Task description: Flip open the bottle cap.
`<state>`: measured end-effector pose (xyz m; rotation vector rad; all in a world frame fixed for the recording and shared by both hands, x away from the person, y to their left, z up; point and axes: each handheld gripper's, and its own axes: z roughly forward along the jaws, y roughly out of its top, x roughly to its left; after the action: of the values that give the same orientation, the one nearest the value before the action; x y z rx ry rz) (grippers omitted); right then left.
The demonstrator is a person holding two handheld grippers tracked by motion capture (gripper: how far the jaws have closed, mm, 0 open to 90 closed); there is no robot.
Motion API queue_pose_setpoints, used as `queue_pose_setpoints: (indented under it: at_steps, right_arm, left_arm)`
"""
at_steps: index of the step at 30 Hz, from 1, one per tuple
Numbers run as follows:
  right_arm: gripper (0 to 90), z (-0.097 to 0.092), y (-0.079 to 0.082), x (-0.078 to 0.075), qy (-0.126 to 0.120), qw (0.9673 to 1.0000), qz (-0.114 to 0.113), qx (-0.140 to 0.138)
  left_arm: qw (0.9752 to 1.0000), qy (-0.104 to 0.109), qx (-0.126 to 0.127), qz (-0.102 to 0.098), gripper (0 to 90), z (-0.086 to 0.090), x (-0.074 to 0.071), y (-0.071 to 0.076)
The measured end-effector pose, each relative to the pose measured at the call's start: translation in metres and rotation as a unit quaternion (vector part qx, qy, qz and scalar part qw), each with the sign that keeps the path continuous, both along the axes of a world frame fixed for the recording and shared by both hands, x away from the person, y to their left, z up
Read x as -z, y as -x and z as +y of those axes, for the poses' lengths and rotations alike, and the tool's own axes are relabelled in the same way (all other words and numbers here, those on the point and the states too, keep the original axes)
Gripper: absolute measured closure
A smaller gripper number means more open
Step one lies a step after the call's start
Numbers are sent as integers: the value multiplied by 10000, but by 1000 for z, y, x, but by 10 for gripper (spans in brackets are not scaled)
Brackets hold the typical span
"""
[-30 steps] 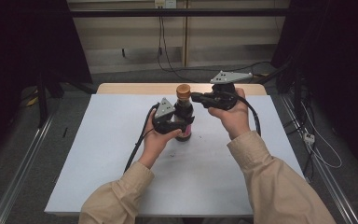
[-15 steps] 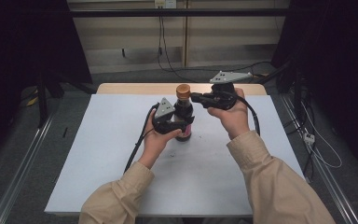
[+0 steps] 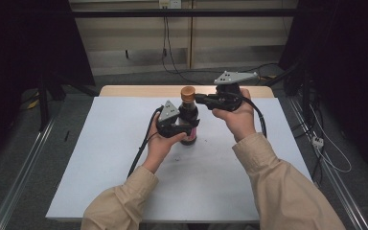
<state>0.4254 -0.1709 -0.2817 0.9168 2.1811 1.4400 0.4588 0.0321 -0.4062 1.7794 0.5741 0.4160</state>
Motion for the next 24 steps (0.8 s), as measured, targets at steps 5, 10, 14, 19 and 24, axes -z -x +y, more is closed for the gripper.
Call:
queue_pose_setpoints:
  at_steps: [5,10,14,19,24]
  right_arm:
    - [900,0,0,0,-28,10000,-19,5]
    - [900,1,0,-1,-45,10000,-28,16]
    - [900,1,0,-1,-66,10000,-5,24]
    - [900,2,0,-2,-62,10000,-2,29]
    - [900,2,0,-3,-94,9999,-10,41]
  left_arm:
    - [10000,4,-7,0,310,0,0,0]
    - [10000,10,-9,-5,310,0,0,0]
    - [10000,7,-12,-8,310,0,0,0]
    - [10000,7,-12,-2,311,0,0,0]
    - [10000,18,35,16,311,-1,0,0]
